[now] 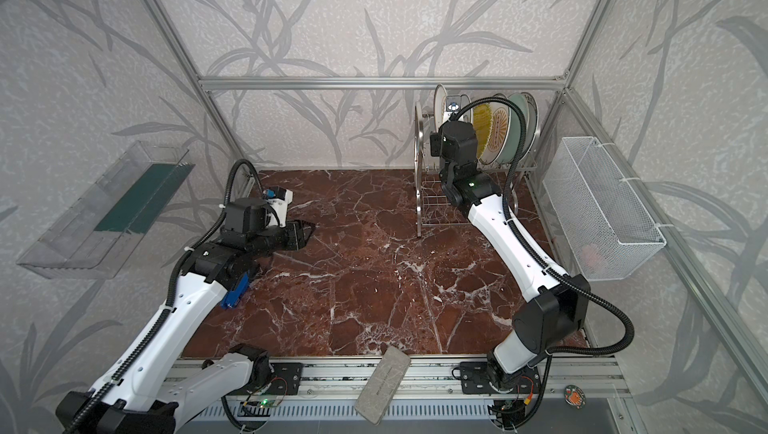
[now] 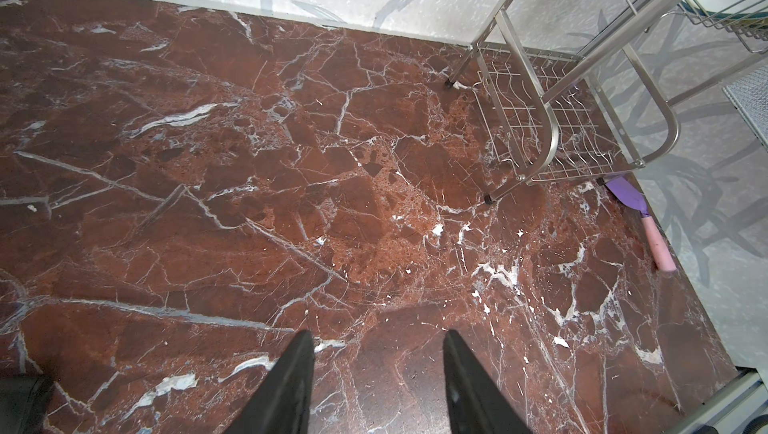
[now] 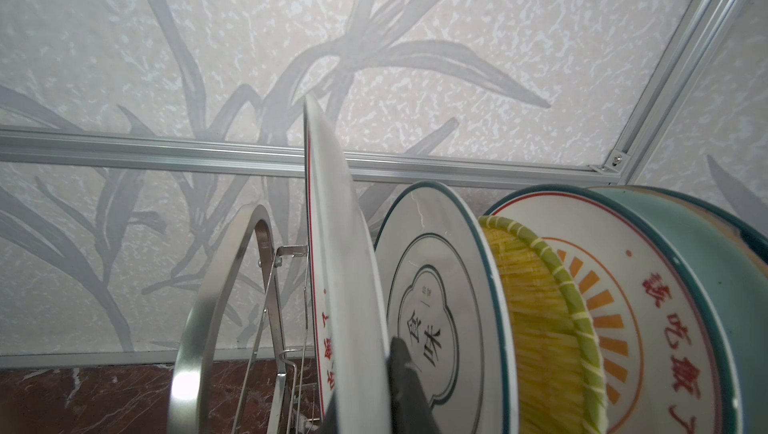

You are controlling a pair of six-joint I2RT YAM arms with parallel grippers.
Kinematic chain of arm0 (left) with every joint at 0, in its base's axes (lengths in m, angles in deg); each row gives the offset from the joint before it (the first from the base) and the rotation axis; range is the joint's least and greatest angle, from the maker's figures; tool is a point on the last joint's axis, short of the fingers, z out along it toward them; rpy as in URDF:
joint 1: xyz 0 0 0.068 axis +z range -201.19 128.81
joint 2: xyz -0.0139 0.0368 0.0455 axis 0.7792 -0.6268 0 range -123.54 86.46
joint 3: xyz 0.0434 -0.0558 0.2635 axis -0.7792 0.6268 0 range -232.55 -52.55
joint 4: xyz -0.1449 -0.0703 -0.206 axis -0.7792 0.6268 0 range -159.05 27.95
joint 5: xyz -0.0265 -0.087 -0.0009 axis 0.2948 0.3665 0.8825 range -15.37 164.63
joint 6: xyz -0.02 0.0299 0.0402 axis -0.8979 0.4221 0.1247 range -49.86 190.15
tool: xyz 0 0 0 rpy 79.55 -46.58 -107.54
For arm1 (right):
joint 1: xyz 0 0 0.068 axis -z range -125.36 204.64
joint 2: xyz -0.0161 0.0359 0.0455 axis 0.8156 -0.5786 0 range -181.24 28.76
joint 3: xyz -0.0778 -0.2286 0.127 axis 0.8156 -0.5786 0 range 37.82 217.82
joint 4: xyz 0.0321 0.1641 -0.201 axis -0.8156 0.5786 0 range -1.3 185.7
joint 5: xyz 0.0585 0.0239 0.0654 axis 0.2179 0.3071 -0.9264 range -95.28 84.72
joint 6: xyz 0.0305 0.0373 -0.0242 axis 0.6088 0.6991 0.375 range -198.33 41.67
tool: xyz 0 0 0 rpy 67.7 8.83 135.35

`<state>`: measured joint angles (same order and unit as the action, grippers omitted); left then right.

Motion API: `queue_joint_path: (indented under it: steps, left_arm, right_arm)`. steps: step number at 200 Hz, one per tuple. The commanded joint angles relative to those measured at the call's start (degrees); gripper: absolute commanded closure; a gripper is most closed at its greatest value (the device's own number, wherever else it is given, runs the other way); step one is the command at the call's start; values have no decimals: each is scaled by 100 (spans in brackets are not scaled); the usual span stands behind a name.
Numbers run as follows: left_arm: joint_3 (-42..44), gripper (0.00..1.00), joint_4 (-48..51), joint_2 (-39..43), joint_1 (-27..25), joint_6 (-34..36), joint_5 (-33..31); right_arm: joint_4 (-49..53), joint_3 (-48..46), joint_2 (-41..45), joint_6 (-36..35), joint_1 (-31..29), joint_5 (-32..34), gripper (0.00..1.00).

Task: Load the plates into the dish rack
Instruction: 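Carry the upright sunburst plate with the right gripper to the rack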

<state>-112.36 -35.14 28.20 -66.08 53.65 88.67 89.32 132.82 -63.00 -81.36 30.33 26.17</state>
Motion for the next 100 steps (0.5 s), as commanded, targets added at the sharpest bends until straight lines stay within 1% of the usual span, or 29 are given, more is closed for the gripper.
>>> queue_joint_path:
  steps: [1, 22, 52, 100]
  left_arm:
    - [22, 51, 98, 91, -22, 102, -14]
    - [22, 51, 97, 95, -22, 102, -5]
    - [28, 51, 113, 122, -22, 111, -18]
    - [31, 51, 87, 113, -18, 103, 17]
  right_arm:
    - [-218, 239, -63, 178, -17, 216, 100]
    - [-227, 232, -176, 189, -42, 375, 100]
    - [-225, 206, -292, 255, -69, 436, 100]
    - [-294, 264, -457, 138, -207, 693, 100]
